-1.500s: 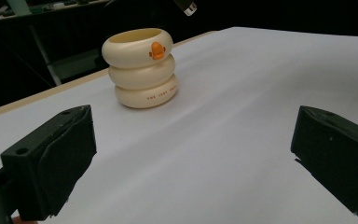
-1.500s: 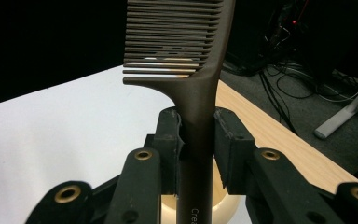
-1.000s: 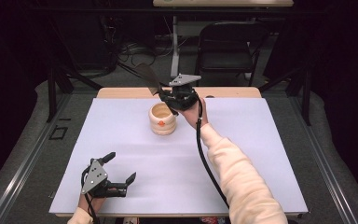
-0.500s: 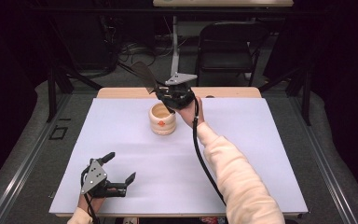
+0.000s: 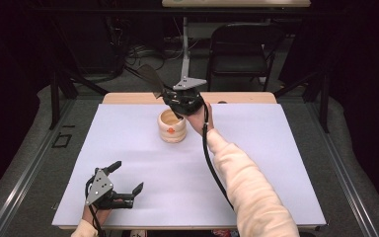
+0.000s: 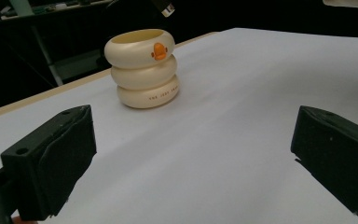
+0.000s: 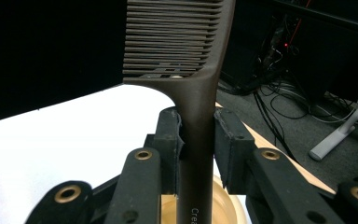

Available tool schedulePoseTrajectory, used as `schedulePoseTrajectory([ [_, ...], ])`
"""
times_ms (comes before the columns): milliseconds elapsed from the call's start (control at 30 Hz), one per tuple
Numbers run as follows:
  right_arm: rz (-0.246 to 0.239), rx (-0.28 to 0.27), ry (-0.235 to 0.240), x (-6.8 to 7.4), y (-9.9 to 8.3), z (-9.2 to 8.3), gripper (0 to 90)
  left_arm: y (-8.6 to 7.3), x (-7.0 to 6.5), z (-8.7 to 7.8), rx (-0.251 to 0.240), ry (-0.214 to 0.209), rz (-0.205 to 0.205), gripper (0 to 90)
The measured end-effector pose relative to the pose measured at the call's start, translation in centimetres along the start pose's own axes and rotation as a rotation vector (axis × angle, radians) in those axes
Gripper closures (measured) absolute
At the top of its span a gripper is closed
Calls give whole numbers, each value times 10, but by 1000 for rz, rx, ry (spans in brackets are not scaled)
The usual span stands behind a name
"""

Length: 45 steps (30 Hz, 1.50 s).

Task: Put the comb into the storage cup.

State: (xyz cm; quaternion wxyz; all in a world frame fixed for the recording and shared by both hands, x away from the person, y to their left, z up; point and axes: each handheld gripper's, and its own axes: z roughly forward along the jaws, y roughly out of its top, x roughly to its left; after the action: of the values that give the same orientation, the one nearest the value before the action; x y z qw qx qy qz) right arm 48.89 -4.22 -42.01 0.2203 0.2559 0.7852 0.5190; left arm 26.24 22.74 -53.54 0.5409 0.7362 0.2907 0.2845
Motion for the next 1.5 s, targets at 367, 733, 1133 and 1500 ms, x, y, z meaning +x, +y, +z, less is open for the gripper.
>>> schedulePoseTrajectory([
  [367,-5,-19,-2,0,1,5,722,0,0,0,1,2,2,1],
  [733,1,-40,-6,-1,0,10,722,0,0,0,0,3,-4,1],
  [1133,3,-42,-8,1,-5,20,722,0,0,-1,2,3,-6,1],
  [1500,5,-41,-11,2,-10,26,722,0,0,-1,1,5,-5,1],
])
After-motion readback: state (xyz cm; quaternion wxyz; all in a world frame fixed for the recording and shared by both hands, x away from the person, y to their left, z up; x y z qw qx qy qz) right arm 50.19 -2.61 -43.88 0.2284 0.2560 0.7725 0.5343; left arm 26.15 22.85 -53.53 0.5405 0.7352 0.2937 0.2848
